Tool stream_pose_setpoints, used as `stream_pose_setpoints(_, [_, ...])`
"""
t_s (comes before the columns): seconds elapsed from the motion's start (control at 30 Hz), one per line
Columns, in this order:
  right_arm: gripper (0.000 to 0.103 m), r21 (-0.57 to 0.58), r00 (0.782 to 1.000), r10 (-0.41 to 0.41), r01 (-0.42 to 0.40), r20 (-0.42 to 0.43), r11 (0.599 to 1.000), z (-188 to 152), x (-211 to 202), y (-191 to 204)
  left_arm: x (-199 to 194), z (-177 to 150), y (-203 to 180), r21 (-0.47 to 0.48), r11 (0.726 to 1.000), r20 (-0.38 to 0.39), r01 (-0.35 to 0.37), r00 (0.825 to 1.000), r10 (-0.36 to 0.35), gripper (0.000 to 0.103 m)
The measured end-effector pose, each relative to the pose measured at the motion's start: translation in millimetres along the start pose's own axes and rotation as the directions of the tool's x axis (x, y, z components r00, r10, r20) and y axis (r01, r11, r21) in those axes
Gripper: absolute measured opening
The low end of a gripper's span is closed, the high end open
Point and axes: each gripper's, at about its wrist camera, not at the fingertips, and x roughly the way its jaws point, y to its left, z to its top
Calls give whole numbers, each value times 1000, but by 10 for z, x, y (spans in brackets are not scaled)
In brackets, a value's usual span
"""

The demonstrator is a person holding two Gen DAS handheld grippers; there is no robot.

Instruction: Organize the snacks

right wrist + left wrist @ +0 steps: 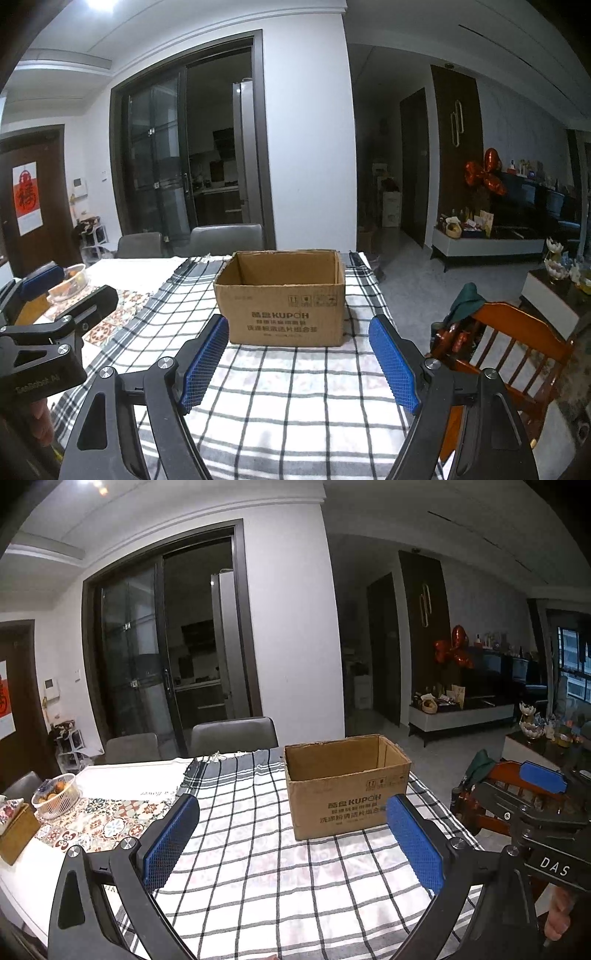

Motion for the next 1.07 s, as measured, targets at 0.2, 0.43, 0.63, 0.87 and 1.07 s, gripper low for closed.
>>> stream_pose_setpoints(0.2, [79,-1,1000,-1,1,-3,1000,-12,-6,-8,-7,-34,-32,2,1000,-11,3,1000,-3,103])
stream_pose_setpoints(0.43, [79,0,1000,-1,1,-10,1000,-71,-9,-9,28,-68,-54,3,1000,-25,2,1000,-2,103])
stream_pose_setpoints(0.63, [79,7,1000,4,-4,-24,1000,-99,25,-3,58,-74,-69,5,1000,-36,0,999,1,103])
stream_pose_setpoints(0.87, [79,8,1000,5,-4,-28,1000,-98,43,-3,95,-93,-85,5,1000,-47,0,999,0,103])
stream_pose_setpoints(1.07, [79,15,999,6,-5,-47,1000,-147,95,-1,129,-133,-74,0,1000,-61,2,998,-2,103])
